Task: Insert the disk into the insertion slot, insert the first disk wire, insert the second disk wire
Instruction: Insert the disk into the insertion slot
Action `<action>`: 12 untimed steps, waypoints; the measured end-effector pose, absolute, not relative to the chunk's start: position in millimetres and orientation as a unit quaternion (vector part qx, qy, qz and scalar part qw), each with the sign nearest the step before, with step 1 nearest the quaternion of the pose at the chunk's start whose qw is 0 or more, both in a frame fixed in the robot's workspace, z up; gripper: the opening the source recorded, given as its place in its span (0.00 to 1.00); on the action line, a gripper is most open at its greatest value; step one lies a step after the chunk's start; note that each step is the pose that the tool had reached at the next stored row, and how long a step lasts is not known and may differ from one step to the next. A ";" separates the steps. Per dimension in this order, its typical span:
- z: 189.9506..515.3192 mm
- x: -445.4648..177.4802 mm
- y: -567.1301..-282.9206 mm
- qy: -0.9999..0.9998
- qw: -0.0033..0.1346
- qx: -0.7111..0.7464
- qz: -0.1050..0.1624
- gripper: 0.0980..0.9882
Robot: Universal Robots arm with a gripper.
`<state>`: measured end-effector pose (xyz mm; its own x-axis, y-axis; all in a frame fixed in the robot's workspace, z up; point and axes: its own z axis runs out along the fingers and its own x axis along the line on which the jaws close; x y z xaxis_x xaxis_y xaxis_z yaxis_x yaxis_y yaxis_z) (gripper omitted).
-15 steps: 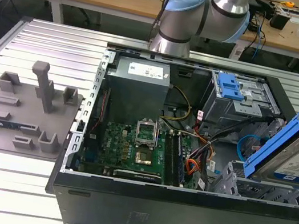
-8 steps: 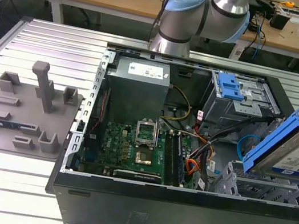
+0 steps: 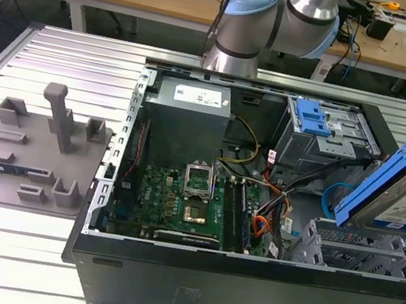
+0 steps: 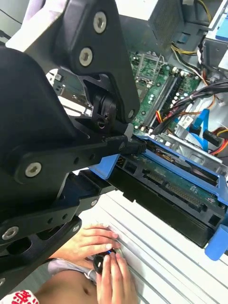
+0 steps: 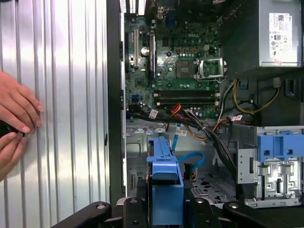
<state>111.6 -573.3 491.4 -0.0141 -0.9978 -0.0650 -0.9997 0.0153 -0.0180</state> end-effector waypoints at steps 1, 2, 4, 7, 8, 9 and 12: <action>491.3 110.3 -573.3 0.712 0.031 -0.702 0.014 0.30; 491.3 109.4 -573.3 0.712 0.031 -0.702 0.014 0.30; 491.4 109.3 -573.3 0.712 0.031 -0.702 0.013 0.30; 491.4 109.2 -573.3 0.712 0.031 -0.702 0.013 0.30; 491.4 109.2 -573.3 0.712 0.031 -0.702 0.013 0.30; 491.2 109.2 -573.2 0.712 0.031 -0.702 0.013 0.30; 490.8 109.4 -569.4 0.712 0.031 -0.702 0.013 0.30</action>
